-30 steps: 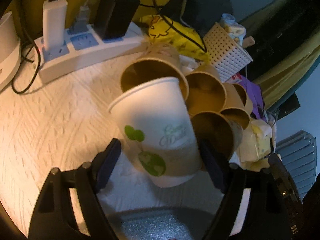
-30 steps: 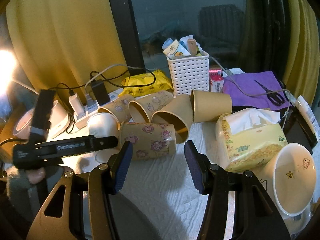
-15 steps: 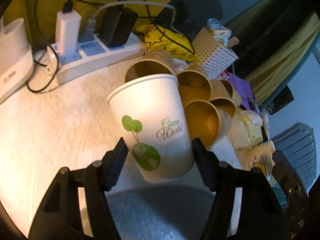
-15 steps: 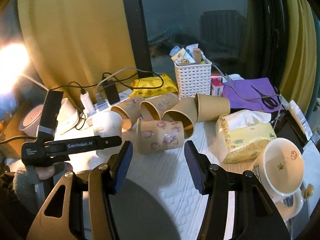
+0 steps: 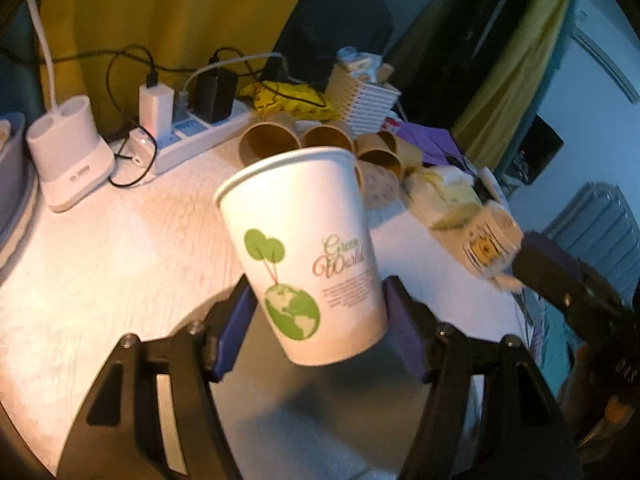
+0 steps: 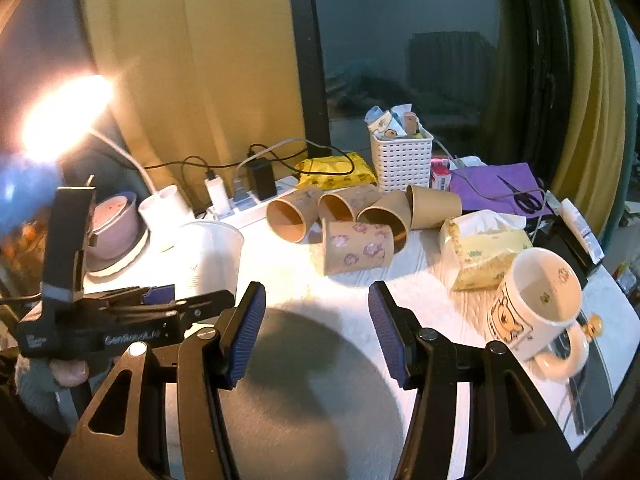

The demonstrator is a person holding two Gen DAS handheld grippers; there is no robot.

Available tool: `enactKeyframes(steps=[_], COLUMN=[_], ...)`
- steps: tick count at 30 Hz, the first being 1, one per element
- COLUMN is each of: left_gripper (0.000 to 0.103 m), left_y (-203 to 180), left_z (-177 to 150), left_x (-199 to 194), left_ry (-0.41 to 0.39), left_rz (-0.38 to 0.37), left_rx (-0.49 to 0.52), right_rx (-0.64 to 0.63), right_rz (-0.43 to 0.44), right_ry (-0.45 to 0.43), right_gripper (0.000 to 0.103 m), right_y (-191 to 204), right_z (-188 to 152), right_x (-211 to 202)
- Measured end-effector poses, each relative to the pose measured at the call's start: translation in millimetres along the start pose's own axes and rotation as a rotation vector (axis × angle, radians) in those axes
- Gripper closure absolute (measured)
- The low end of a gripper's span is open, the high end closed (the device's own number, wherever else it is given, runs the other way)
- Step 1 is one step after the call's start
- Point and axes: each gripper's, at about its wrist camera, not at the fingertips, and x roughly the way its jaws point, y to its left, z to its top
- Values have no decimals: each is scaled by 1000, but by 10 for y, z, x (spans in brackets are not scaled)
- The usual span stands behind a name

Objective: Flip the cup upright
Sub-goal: 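Lift the white cup with the left tool and rotate it rim-up over the turntable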

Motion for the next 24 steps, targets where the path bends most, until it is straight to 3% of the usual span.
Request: enactKeyframes(steps=[6,13,17,24], left_gripper=[37,37,37,37], left_y=[-161,-350,-457,-670], left_z=[-299,-668,-891,-1241], left_x=[-355,-652,-751,-856], left_ry=[-50,-96,-102,-106], left_rz=[2,-19,-32,-77], left_rx=[77,182,246,368], right_rx=[-4,-10,22,67], right_rz=[14,107,195,272], right_ry=[-12,13,29,96], right_gripper=[46,46,29,29], right_y=[191,384,419,482], right_z=[-129,-302,-401,-602], right_x=[-262,-475,-582,-606])
